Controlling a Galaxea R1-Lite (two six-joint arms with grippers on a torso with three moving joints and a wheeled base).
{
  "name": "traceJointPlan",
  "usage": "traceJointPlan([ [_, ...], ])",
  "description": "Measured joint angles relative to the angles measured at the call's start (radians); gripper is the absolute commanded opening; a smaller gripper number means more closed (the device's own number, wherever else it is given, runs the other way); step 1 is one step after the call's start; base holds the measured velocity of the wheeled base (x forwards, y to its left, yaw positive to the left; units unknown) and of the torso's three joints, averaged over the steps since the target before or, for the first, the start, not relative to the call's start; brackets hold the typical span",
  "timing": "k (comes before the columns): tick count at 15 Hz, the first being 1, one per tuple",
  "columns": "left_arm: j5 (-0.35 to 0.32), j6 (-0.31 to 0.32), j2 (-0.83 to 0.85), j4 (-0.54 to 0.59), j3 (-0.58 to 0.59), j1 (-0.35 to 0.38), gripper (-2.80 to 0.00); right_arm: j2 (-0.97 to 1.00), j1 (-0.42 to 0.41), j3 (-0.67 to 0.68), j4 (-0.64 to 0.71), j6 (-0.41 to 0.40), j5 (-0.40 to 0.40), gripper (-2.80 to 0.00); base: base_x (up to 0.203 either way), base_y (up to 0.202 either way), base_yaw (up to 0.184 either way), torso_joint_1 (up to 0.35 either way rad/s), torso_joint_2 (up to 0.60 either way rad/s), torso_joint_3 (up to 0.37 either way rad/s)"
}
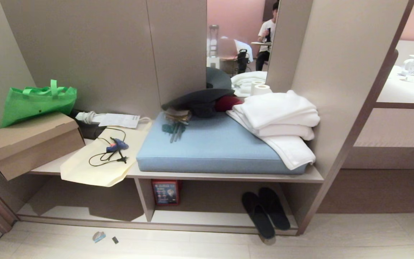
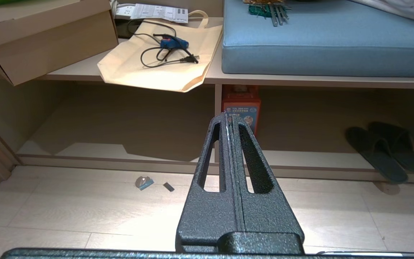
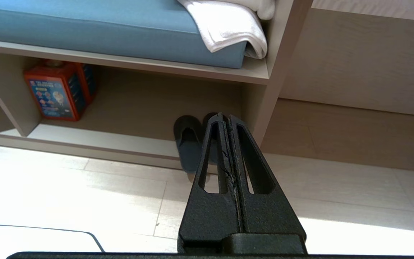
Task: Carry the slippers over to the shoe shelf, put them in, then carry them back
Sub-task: Pick up the slippers in the shoe cabinet
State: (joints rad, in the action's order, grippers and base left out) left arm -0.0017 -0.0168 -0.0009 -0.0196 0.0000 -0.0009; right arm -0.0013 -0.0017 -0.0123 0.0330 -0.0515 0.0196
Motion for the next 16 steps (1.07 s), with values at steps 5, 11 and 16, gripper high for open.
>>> traceJointPlan([
  [5, 0.000, 0.001, 0.000, 0.000, 0.000, 0.000, -2.80, 0.000, 0.000, 0.000, 0.000, -0.001, 0.000, -2.80, 0.106, 0.000, -0.001, 0.006, 0.00, 0.004],
  [11, 0.000, 0.000, 0.000, 0.000, 0.000, 0.000, -2.80, 0.000, 0.000, 0.000, 0.001, 0.000, 0.000, -2.80, 0.000, 0.000, 0.000, 0.000, 0.00, 0.000],
  [16, 0.000, 0.000, 0.000, 0.000, 0.000, 0.000, -2.80, 0.000, 0.000, 0.000, 0.001, 0.000, 0.000, -2.80, 0.000, 0.000, 0.000, 0.001, 0.00, -0.025],
])
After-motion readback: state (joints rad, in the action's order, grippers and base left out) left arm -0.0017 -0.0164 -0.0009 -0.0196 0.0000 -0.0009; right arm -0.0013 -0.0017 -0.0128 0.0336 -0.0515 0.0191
